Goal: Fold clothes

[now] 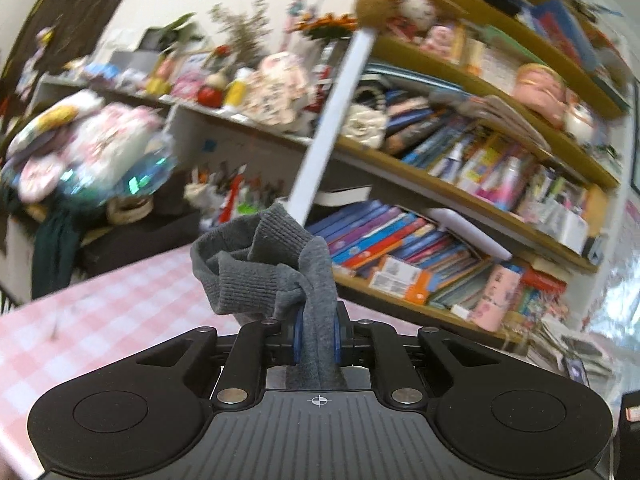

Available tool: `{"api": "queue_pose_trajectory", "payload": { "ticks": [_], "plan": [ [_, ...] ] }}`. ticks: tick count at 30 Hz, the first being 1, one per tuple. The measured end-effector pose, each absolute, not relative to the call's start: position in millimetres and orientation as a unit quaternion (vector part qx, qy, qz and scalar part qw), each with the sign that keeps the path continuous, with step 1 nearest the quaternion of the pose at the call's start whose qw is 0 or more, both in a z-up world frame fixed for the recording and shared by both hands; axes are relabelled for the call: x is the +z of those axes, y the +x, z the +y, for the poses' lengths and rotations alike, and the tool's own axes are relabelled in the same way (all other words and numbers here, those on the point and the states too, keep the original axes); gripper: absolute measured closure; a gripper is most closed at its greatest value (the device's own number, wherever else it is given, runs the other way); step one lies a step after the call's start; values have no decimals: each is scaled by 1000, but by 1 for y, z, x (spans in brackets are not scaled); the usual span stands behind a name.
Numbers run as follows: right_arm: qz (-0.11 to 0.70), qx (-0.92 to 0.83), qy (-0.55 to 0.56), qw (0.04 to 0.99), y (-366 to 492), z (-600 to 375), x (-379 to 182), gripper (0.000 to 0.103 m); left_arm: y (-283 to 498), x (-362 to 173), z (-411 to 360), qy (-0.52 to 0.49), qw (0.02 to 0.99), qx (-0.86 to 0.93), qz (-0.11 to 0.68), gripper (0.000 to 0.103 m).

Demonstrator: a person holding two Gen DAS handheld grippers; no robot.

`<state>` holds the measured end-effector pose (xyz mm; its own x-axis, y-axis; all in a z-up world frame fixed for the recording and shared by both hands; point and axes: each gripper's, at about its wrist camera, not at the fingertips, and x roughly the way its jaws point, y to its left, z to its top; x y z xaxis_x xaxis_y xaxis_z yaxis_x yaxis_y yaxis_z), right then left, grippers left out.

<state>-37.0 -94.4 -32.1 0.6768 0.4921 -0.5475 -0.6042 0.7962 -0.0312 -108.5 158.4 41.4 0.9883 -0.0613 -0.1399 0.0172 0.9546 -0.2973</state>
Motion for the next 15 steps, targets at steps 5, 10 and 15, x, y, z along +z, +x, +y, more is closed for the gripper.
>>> {"api": "queue_pose_trajectory", "payload": {
  "ticks": [5,10,15],
  "plan": [
    [268,302,-101,909,-36,-95,-32,25,-107,50,127,-86,993,-46,69,90],
    [268,300,-100,910,-36,-95,-32,23,-108,52,94,-15,994,-75,72,90],
    [269,305,-88,909,-37,-101,-32,23,-103,44,65,32,990,-105,93,88]
  ]
}}
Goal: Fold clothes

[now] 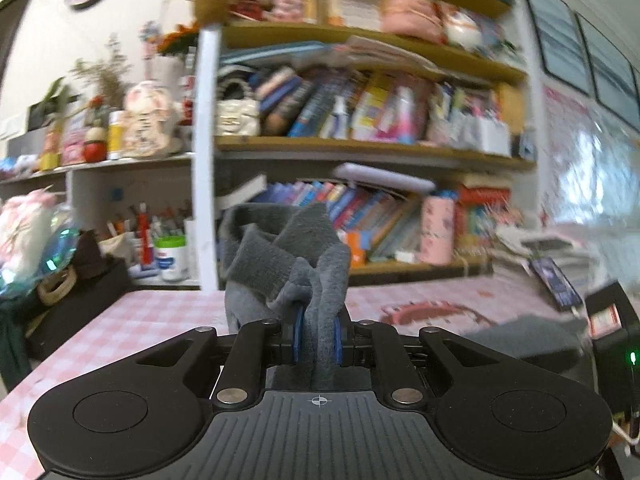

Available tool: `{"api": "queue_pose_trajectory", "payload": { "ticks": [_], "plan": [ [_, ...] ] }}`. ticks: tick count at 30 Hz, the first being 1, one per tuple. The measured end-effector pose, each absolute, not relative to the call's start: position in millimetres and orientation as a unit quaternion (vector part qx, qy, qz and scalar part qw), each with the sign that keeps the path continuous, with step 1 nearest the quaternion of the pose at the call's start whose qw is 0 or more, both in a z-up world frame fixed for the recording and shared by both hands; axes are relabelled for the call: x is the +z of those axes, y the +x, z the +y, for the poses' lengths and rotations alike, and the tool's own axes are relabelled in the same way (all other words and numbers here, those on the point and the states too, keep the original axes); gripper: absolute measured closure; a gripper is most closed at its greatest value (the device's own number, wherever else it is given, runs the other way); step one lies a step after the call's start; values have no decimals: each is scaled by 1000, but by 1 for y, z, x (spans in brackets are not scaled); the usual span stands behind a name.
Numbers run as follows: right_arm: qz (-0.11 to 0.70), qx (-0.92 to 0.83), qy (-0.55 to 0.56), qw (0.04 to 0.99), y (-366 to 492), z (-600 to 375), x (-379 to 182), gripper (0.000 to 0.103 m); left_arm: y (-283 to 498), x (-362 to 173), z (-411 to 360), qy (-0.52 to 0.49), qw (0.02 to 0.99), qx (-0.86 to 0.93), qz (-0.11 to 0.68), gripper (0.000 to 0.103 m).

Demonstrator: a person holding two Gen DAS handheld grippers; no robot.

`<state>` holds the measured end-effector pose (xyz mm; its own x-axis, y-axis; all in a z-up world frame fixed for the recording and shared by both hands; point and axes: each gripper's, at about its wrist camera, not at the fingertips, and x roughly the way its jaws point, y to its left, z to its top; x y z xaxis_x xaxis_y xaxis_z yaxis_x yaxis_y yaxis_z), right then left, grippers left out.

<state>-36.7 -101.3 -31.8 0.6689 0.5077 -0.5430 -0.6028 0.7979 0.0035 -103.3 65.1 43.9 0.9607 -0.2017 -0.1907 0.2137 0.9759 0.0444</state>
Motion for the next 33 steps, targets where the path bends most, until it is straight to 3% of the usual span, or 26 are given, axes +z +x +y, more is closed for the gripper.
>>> {"api": "queue_pose_trajectory", "payload": {
  "ticks": [8,10,16,21,22,23,25,28,33],
  "plan": [
    [293,317,-31,902,-40,-139,-28,17,-91,-4,14,94,961,-172,193,60],
    [288,316,-67,901,-48,-143,-29,14,-93,-12,15,76,960,-179,203,45],
    [291,324,-28,900,-49,-165,-24,13,-116,2,35,42,968,-184,167,34],
    [266,340,55,900,-51,-180,-4,17,-128,13,66,-13,980,-152,126,36],
    [256,347,71,900,-52,-181,2,25,-127,12,72,-22,981,-145,126,38],
    [246,352,81,900,-52,-180,9,46,-126,11,77,-32,982,-137,127,41],
    [228,358,78,902,-52,-170,23,76,-122,7,83,-48,981,-131,134,62],
    [197,366,54,908,-51,-149,41,86,-121,-1,85,-56,979,-134,143,65],
    [222,327,-34,918,-20,-101,34,87,-124,-13,84,-56,977,-141,151,65]
  ]
}}
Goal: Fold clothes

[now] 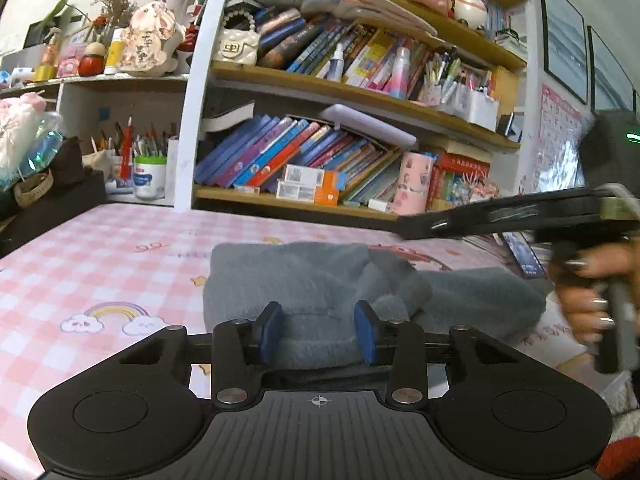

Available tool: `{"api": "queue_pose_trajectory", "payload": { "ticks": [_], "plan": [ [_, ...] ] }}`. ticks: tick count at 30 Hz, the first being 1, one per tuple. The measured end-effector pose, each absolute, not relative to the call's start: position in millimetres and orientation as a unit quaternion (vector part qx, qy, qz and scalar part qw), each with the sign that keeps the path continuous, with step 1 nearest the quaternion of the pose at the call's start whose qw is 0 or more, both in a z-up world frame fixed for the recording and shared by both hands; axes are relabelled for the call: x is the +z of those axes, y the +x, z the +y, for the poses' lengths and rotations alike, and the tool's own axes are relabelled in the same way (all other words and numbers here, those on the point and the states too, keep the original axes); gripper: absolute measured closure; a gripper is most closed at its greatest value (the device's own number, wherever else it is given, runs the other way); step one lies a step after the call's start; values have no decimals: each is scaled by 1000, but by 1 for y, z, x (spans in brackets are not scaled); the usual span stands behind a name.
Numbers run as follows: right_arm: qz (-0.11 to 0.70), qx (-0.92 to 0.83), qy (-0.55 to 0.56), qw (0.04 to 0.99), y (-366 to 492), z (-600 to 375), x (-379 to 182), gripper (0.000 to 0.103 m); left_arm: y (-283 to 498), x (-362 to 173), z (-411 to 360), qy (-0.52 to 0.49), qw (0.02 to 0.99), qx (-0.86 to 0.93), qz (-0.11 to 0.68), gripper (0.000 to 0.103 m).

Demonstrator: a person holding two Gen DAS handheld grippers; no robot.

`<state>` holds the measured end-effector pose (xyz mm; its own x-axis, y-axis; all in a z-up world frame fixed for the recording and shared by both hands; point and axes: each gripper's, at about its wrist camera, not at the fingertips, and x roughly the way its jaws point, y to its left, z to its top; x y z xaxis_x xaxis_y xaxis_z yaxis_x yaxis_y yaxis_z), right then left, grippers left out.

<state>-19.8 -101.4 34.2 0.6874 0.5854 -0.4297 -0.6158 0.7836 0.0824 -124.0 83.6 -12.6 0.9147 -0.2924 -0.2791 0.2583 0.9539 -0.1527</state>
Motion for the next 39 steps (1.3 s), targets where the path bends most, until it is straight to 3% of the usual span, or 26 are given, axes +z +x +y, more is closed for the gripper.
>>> {"api": "queue_pose_trajectory", "payload": {
  "ticks": [4,8,12,14,17,22,23,29,39],
  "plan": [
    [274,284,-60,917,20,-89,-2,87,-127,-16,83,-65,974,-154,153,63],
    [268,291,-35,918,14,-101,-2,87,-132,-15,80,-56,977,-149,145,58],
    [237,316,-31,918,-21,-109,18,82,-138,-14,82,-73,978,-147,131,49],
    [235,329,-43,913,-34,-106,20,73,-138,-15,82,-78,978,-147,129,46],
    [269,319,-83,905,-37,-95,4,72,-138,-16,79,-81,978,-146,128,41],
    [280,314,-49,906,-35,-103,-7,71,-147,-15,65,-69,984,-123,109,11],
    [277,314,-40,908,-37,-106,-4,69,-149,-14,61,-61,986,-115,103,9],
    [257,309,-2,915,-64,-134,11,55,-156,-11,55,-49,989,-104,92,4],
    [288,200,27,936,-88,-214,9,39,-158,-21,52,-75,981,-139,113,0]
  ]
}}
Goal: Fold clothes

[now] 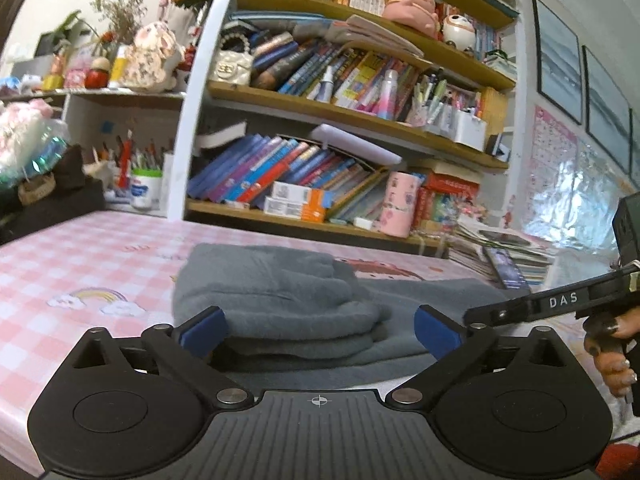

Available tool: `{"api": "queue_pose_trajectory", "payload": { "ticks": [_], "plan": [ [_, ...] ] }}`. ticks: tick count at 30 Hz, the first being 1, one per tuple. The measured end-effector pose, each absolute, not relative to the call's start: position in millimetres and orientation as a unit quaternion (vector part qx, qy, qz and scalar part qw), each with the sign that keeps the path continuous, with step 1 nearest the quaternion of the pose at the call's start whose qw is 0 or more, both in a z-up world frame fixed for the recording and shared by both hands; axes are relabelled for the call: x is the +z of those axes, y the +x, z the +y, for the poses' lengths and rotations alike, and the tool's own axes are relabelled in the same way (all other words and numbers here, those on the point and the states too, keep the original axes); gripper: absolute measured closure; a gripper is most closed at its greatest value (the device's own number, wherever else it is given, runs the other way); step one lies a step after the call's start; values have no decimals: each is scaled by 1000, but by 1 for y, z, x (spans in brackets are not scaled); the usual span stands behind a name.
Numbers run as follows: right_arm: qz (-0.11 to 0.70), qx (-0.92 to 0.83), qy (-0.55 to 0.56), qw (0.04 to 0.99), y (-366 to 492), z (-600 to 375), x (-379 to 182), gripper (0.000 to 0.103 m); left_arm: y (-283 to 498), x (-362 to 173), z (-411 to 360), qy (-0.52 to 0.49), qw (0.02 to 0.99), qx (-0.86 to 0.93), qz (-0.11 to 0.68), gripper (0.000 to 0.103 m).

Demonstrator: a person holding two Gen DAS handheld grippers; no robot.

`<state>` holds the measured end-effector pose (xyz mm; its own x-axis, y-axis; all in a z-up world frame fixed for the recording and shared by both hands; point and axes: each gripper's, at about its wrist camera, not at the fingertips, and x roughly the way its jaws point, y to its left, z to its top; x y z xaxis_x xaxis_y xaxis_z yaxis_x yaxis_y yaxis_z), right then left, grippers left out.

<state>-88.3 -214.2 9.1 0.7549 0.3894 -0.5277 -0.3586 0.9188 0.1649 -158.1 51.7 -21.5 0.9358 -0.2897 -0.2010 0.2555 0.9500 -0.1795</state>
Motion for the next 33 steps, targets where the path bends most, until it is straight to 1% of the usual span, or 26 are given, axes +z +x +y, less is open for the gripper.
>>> {"api": "queue_pose_trajectory", "payload": {
  "ticks": [1,3,5,9,17,22,28,31,33],
  "plan": [
    [291,186,30,938,-88,-222,9,37,-158,-22,51,-76,980,-143,115,0],
    [302,163,39,939,-87,-235,6,35,-158,-24,50,-75,979,-145,120,0],
    [314,142,51,938,-85,-246,3,29,-157,-26,49,-72,978,-147,126,0],
    [323,120,88,935,-80,-263,-1,26,-157,-28,48,-66,977,-147,138,0],
    [349,72,197,913,-66,-293,-9,24,-156,-31,51,-74,976,-148,142,0],
    [351,57,246,902,-58,-300,-14,24,-154,-35,57,-90,974,-145,149,0],
    [344,37,272,898,-43,-301,-14,26,-155,-35,58,-92,974,-147,147,0],
    [339,21,266,902,-37,-299,-14,26,-156,-35,53,-82,973,-159,147,0],
    [335,9,251,908,-34,-293,-15,29,-157,-35,50,-77,972,-170,143,0]
  ]
}}
